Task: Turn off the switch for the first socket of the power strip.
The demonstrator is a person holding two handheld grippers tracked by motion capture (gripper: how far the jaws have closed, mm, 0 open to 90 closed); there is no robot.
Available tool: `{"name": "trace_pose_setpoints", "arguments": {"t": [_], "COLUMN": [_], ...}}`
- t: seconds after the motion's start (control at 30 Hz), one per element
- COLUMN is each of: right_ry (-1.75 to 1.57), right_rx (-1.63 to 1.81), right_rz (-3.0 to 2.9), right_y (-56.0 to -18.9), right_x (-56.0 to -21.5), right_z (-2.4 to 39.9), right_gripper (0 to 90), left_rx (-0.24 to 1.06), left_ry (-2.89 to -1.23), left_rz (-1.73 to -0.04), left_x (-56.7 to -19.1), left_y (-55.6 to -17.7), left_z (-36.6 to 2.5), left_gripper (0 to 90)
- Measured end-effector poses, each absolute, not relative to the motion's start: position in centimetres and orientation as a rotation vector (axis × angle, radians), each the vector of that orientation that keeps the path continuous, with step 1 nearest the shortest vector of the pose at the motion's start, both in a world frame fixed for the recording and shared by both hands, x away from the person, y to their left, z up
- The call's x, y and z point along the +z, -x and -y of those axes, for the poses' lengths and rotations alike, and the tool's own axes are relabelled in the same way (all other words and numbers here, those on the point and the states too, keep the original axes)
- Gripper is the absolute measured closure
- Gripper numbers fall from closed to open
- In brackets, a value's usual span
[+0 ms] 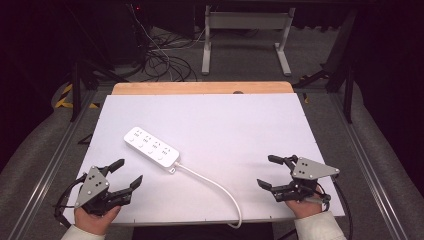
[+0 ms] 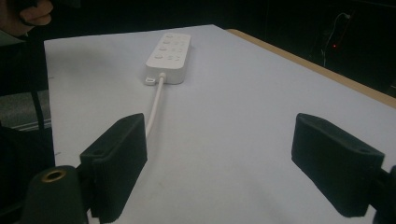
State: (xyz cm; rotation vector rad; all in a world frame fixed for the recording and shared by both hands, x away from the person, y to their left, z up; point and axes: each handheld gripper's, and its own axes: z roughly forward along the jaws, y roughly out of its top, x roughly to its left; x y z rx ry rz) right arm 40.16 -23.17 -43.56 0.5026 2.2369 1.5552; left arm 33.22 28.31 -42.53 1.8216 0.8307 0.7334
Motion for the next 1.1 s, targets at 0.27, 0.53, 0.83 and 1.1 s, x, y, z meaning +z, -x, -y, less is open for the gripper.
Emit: {"name": "trace_pose_setpoints", "arguments": {"t": [0.27,0.53,0.83,1.1], "right_ry": [-0.508,-0.507,-0.511,-0.498], "right_rx": [1.552,1.548,1.534,1.537], "right_rz": [-2.259,-2.267,-2.280,-2.285], "right_y": [-40.3,-40.3,-40.3,-40.3], "right_x": [-43.7,-43.7,-43.7,-43.7], "right_z": [23.0,22.9,22.9,22.8], "right_gripper": [20.4,20.9,21.2,21.5], "left_rx": [0.723,0.763,0.694,0.695], "left_ry": [-1.839,-1.886,-1.896,-1.936], "left_rz": [-0.824,-0.817,-0.810,-0.790], "left_x": [-41.8,-41.1,-40.3,-39.6], "left_y": [-33.6,-34.2,-35.8,-36.7], "left_z": [-27.9,-26.8,-26.0,-24.8], "left_gripper": [27.1,29.9,31.2,36.5]}}
